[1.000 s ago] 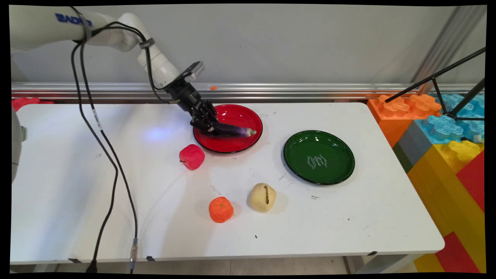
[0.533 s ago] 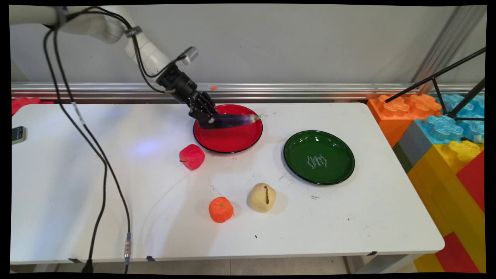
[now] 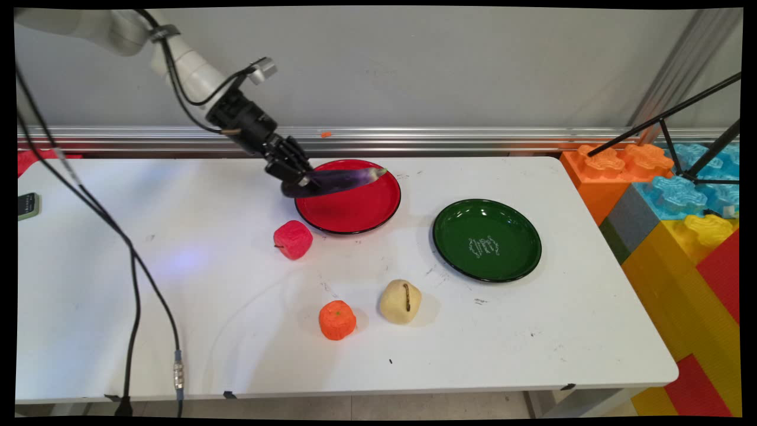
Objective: Place the picked object on the table
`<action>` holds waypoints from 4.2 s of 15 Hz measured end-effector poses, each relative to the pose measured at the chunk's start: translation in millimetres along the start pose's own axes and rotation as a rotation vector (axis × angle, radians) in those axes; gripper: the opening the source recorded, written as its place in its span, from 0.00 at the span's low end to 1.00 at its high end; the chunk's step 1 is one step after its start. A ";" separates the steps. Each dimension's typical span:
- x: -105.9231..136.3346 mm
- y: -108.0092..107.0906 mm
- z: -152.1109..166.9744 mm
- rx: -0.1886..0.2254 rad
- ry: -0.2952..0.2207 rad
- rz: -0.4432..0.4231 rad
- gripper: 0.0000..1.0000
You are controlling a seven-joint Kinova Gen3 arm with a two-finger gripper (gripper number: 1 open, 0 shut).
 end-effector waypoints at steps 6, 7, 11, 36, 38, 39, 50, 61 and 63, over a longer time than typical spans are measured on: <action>-20.5 46.9 -17.0 -0.021 -0.031 -0.057 0.00; -22.8 52.6 -17.7 -0.024 -0.035 -0.063 0.00; -30.0 70.7 -16.3 -0.030 -0.052 -0.086 0.00; -68.3 86.4 44.2 -0.104 -0.124 -0.069 0.00; -68.9 87.0 46.5 -0.110 -0.126 -0.063 0.00; -69.2 87.2 47.9 -0.113 -0.128 -0.060 0.00; -64.9 80.5 64.4 -0.119 -0.125 -0.042 0.00; -62.9 72.1 72.9 -0.121 -0.118 -0.028 1.00; -61.2 69.4 71.1 -0.122 -0.110 -0.023 1.00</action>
